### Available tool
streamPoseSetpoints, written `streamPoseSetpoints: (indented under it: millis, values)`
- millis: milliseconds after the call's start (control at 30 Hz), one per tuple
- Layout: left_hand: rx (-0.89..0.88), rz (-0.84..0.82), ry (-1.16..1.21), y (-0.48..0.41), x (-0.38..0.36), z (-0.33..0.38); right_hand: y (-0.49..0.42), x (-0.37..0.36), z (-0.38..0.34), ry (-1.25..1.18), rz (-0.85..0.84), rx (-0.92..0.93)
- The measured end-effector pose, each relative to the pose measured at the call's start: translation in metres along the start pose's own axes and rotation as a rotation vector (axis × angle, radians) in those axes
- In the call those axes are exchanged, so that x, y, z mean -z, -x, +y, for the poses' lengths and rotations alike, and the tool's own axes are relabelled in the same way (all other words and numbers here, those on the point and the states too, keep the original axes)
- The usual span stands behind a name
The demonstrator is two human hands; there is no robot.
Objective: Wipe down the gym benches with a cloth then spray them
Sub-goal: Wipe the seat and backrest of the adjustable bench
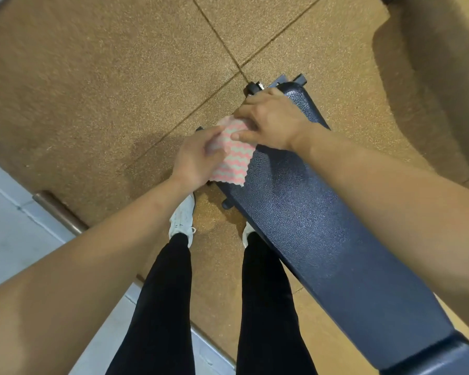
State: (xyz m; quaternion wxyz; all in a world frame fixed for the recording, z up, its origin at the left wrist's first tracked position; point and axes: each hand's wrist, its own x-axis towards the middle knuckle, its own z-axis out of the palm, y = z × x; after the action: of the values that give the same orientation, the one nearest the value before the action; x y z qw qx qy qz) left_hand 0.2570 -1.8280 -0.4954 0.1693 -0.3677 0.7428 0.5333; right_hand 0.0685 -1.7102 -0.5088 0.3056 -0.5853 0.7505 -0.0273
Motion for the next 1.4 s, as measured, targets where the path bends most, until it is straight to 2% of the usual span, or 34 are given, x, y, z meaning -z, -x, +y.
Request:
streamPoseSetpoints:
  millis: [133, 233, 333, 467, 633, 800, 1033, 1233, 1400]
  values:
    - [0.015, -0.087, -0.029, -0.025, -0.001, 0.015, 0.006, 0.013, 0.022, 0.034, 0.012, -0.035]
    - [-0.071, -0.11, -0.087, -0.041, -0.005, 0.032, 0.019, 0.016, 0.043, -0.032, 0.058, -0.131]
    - [-0.136, -0.125, -0.122, -0.055, -0.011, 0.051, 0.035, 0.01, 0.057, -0.257, 0.151, -0.296]
    - [-0.123, -0.163, -0.071, -0.073, -0.022, 0.073, 0.06, -0.005, 0.063, -0.743, 0.28, -0.513]
    - [-0.204, -0.211, -0.201, -0.089, -0.037, 0.11, 0.087, -0.026, 0.069, -0.955, 0.302, -0.6]
    - [-0.497, -0.288, -0.746, -0.101, -0.061, 0.141, 0.124, -0.048, 0.071, -1.027, 0.356, -0.665]
    - [-0.613, -0.45, -1.182, -0.098, -0.094, 0.169, 0.172, -0.066, 0.072, -0.991, 0.311, -0.712]
    - [-0.653, -0.479, -1.179, -0.073, -0.131, 0.167, 0.218, -0.093, 0.07, -1.002, 0.334, -0.743]
    - [-0.646, -0.522, -1.188, -0.044, -0.176, 0.169, 0.263, -0.113, 0.067, -0.977, 0.275, -0.814]
